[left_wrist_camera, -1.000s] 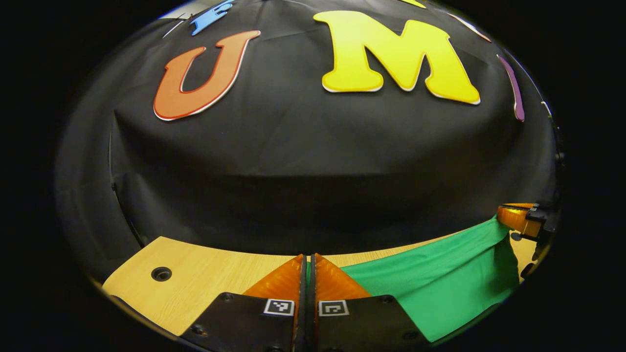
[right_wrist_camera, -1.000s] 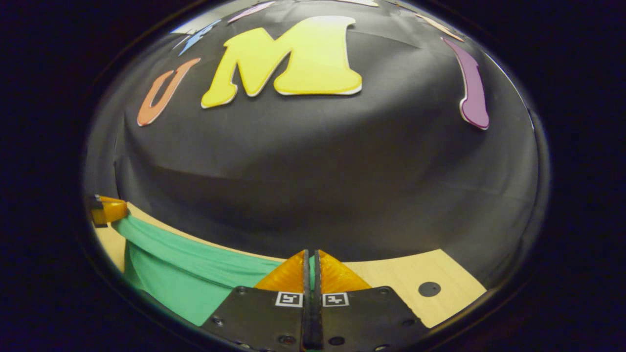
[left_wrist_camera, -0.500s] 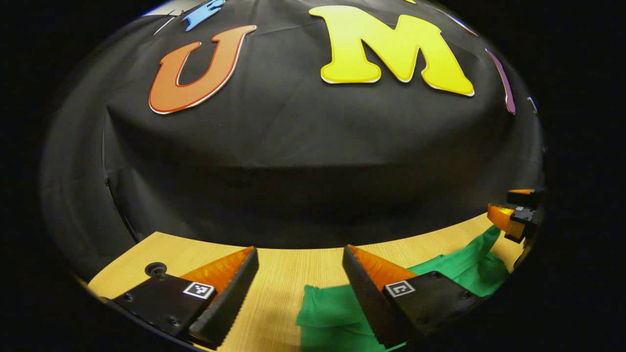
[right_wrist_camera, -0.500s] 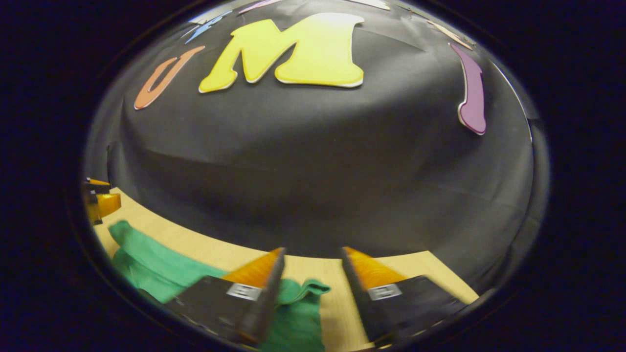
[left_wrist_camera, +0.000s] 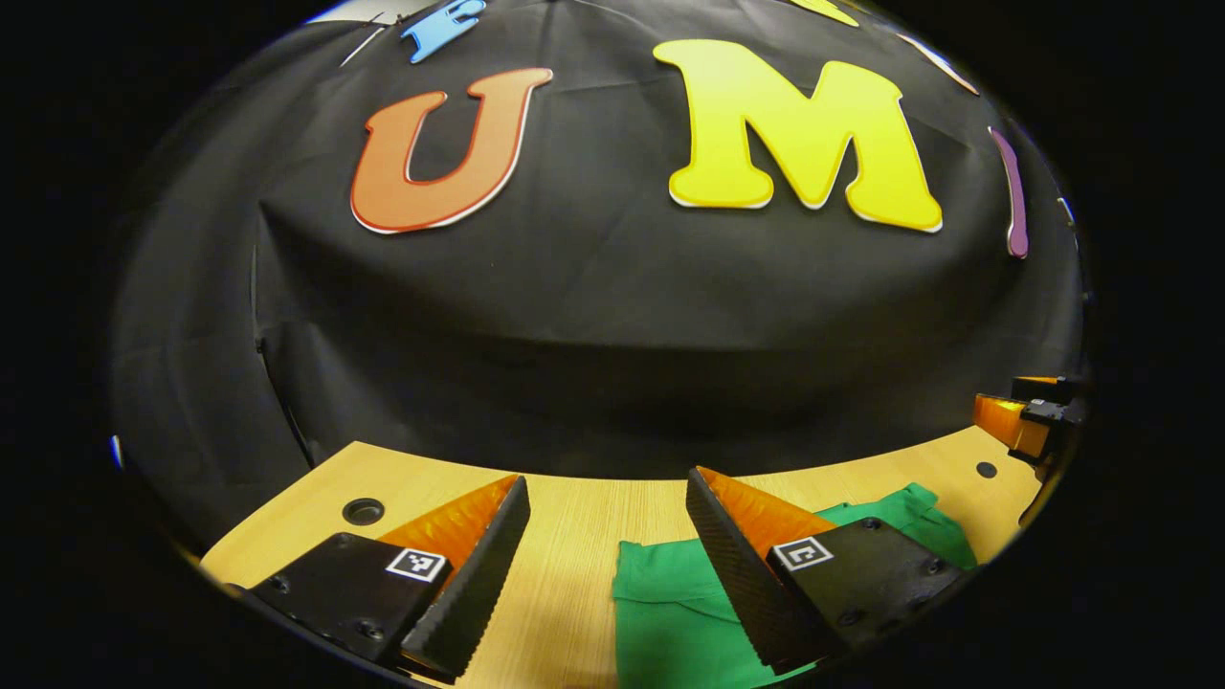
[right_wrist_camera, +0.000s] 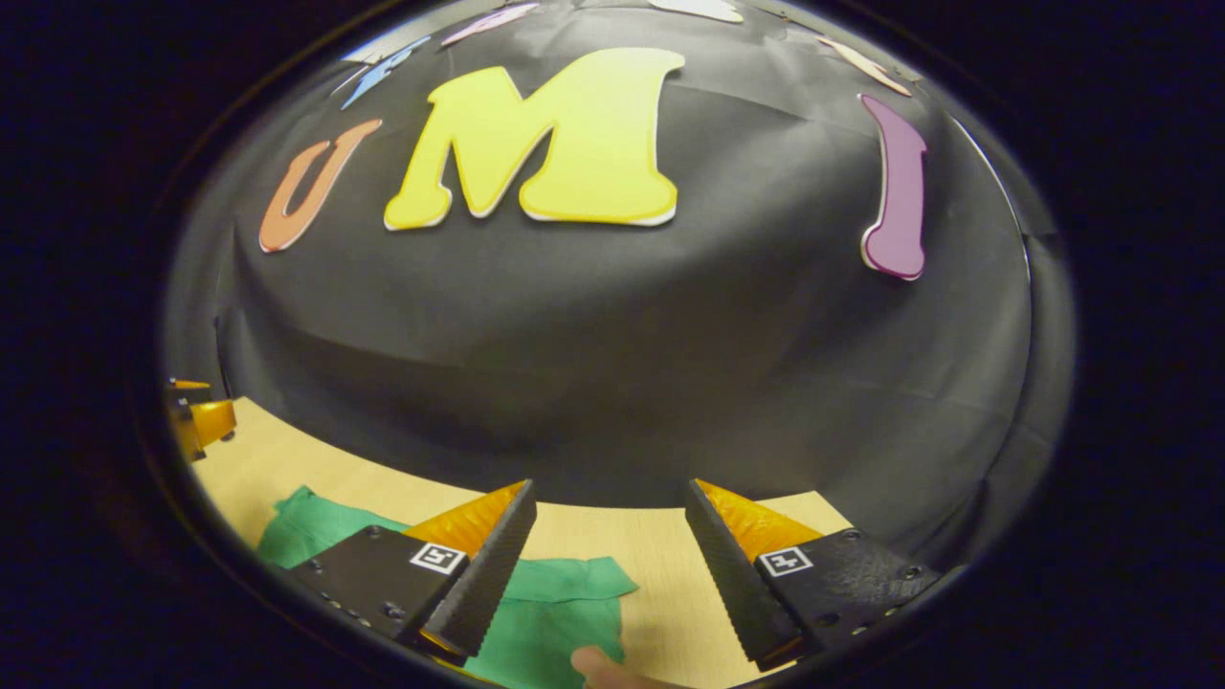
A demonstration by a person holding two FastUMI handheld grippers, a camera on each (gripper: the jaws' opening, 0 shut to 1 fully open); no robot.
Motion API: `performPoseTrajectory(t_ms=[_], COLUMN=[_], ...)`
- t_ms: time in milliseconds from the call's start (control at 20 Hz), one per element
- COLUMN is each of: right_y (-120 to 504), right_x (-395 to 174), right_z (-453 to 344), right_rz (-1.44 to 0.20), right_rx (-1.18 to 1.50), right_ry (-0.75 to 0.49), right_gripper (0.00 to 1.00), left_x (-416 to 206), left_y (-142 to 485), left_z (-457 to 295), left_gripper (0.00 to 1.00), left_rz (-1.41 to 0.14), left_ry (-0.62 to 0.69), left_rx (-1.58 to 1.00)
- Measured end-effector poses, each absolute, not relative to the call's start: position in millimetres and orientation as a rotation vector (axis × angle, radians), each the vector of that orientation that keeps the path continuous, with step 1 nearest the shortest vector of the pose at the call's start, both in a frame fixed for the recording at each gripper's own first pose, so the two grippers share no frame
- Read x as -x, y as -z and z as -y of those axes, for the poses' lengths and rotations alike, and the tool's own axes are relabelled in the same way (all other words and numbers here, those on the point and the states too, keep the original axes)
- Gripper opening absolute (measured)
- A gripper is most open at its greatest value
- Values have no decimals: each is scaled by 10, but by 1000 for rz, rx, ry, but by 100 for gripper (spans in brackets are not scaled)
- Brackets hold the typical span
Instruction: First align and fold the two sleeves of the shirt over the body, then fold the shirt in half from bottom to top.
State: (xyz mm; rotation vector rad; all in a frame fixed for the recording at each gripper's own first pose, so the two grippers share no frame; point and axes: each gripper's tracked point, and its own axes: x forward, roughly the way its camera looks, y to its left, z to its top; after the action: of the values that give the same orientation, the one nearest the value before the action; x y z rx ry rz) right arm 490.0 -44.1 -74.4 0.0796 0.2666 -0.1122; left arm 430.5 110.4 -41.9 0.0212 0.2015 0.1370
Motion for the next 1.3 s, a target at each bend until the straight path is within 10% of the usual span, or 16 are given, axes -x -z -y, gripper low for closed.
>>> performPoseTrajectory(t_ms=[1300], right_y=[-318], right_x=[-493], right_z=[767], right_rz=[-14], right_rx=[-132], right_ry=[26], right_gripper=[94], left_x=[-212], left_y=[-124], left_z=[-259], left_gripper=[100], left_rz=[-14], left_ry=[-116], left_rx=[-22])
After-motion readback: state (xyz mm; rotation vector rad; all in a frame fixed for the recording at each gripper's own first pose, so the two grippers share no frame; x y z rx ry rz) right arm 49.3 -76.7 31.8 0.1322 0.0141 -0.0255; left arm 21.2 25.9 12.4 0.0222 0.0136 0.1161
